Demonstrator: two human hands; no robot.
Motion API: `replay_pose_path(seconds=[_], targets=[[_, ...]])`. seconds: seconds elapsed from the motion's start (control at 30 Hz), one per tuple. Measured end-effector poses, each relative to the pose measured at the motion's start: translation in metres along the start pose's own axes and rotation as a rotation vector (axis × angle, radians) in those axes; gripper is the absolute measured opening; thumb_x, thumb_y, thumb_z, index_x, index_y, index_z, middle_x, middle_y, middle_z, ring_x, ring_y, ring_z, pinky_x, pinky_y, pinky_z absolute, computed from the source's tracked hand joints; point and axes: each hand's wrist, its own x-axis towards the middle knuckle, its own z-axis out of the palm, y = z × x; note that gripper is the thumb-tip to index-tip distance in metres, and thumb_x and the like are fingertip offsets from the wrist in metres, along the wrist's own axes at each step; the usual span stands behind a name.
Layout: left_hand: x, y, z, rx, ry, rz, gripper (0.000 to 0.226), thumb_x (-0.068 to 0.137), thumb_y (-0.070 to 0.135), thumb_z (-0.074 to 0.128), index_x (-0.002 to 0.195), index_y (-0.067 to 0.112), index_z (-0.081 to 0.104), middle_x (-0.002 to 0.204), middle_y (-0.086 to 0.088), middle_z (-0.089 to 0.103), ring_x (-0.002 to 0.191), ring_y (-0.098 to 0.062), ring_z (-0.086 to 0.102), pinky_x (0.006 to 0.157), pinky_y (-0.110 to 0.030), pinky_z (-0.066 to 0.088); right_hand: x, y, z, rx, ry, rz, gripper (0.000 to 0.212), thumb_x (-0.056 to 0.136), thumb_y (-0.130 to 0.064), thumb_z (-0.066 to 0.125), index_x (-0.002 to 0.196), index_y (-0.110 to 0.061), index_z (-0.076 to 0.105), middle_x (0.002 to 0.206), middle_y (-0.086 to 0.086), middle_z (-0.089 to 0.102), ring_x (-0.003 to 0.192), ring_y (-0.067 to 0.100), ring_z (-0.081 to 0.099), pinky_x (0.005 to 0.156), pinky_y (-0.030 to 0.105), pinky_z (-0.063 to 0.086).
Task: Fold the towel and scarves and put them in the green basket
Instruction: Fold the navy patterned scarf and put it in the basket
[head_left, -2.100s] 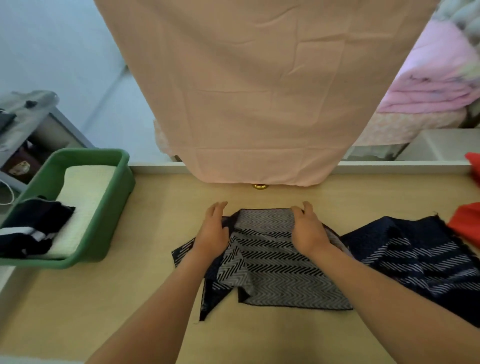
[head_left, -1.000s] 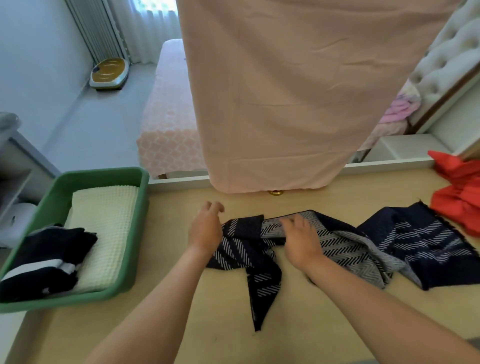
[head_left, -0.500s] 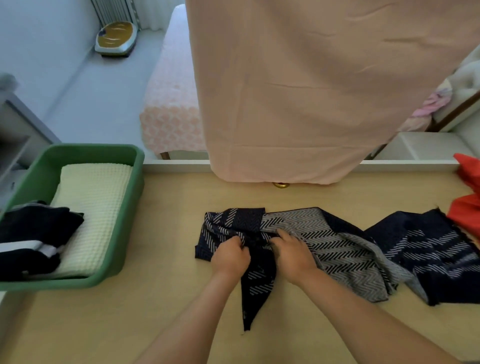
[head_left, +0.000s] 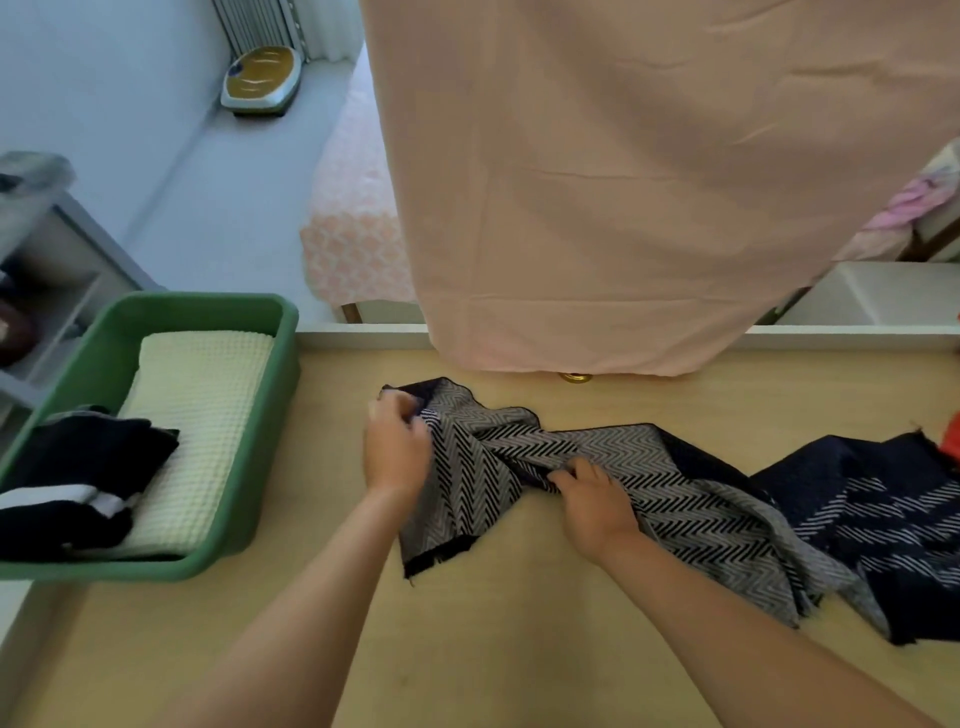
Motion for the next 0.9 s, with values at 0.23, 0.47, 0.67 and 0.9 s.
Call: replay_pose_path(seconds=[0.23, 0.47, 0.67, 0.9], targets=[[-0.054, -0.041, 0.055, 0.729, -0.706, 0.425, 0.048, 0.082, 0.035, 0.072, 0.126, 0.028, 0.052, 0.128, 0.002, 0.038, 0.12, -0.024, 0.035, 0.099, -0.039, 0.041, -0.003, 0.013, 0.001, 0.059, 0.103, 0.141, 0.039, 0.081, 0.008, 0.049, 0.112, -0.016, 0.046, 0.118, 0.009, 0.041, 0.103, 0.026, 0.045, 0.08, 0.033, 0.043], [-0.034, -0.046, 0.034, 0.491, -0.537, 0.366, 0.042, 0.088, -0.006, 0.045, 0.114, 0.017, 0.069, 0.105, -0.003, 0.055, 0.096, -0.026, 0.056, 0.081, -0.036, 0.051, -0.015, 0.034, 0.003, 0.067, 0.074, 0.135, 0.05, 0.076, 0.011, 0.051, 0.113, -0.023, 0.053, 0.115, 0.002, 0.048, 0.111, 0.022, 0.045, 0.086, 0.03, 0.042], [0.006, -0.021, -0.021, 0.707, -0.489, 0.261, 0.029, 0.088, 0.003, 0.046, 0.087, 0.019, 0.07, 0.099, -0.004, 0.069, 0.093, -0.025, 0.065, 0.078, -0.035, 0.056, -0.017, 0.036, -0.038, 0.126, 0.188, 0.215, 0.019, 0.09, -0.014, 0.052, 0.087, -0.023, 0.069, 0.092, -0.002, 0.068, 0.088, 0.021, 0.061, 0.077, 0.031, 0.045], [0.005, -0.017, -0.045, 1.303, -1.033, -0.001, 0.054, 0.086, 0.026, 0.072, 0.134, 0.007, 0.052, 0.134, -0.007, 0.055, 0.119, -0.031, 0.057, 0.093, -0.04, 0.05, -0.019, 0.027, -0.062, 0.133, -0.262, 0.275, 0.022, 0.09, -0.016, 0.047, 0.069, -0.014, 0.051, 0.089, 0.011, 0.065, 0.078, 0.024, 0.058, 0.071, 0.035, 0.048]])
